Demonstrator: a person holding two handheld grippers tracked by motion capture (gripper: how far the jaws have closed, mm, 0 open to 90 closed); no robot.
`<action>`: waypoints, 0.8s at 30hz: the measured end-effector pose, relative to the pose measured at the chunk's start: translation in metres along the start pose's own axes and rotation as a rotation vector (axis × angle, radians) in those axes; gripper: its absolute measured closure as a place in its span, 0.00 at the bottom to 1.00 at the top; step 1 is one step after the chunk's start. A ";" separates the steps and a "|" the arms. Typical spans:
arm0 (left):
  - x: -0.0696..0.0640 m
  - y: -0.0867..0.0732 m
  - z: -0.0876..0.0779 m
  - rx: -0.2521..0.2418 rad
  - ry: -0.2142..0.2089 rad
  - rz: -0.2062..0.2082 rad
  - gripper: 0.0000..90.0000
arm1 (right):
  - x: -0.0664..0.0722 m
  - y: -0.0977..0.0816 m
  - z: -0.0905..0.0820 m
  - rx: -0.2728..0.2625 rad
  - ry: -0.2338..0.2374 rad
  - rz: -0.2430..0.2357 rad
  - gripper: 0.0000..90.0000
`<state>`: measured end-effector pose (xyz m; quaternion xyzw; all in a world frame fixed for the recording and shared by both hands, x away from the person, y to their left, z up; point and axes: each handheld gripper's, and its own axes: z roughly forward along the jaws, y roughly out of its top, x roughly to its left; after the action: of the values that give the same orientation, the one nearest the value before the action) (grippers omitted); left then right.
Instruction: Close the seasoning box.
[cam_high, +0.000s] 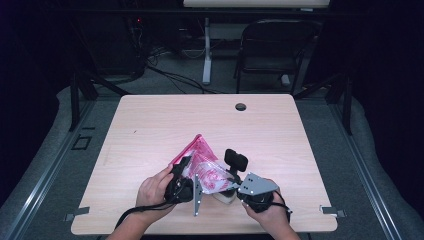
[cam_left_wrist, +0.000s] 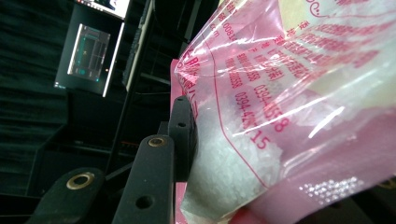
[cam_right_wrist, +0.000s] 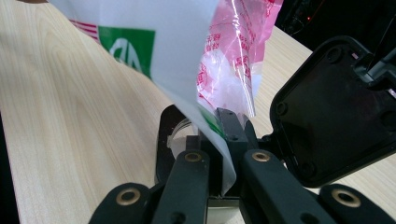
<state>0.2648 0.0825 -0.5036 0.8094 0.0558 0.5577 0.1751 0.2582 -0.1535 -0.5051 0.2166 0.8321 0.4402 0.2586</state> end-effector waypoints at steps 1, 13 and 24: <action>0.000 0.000 0.000 0.000 -0.002 -0.003 0.80 | 0.000 0.000 0.000 -0.001 0.001 0.001 1.00; -0.002 -0.004 0.002 0.001 -0.033 -0.041 0.80 | 0.000 0.000 0.000 -0.005 -0.001 0.000 1.00; -0.004 -0.007 0.004 0.004 -0.064 -0.081 0.80 | 0.000 0.001 -0.001 -0.009 -0.006 0.004 1.00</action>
<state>0.2681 0.0869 -0.5105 0.8243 0.0838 0.5239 0.1975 0.2578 -0.1535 -0.5043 0.2186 0.8290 0.4437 0.2609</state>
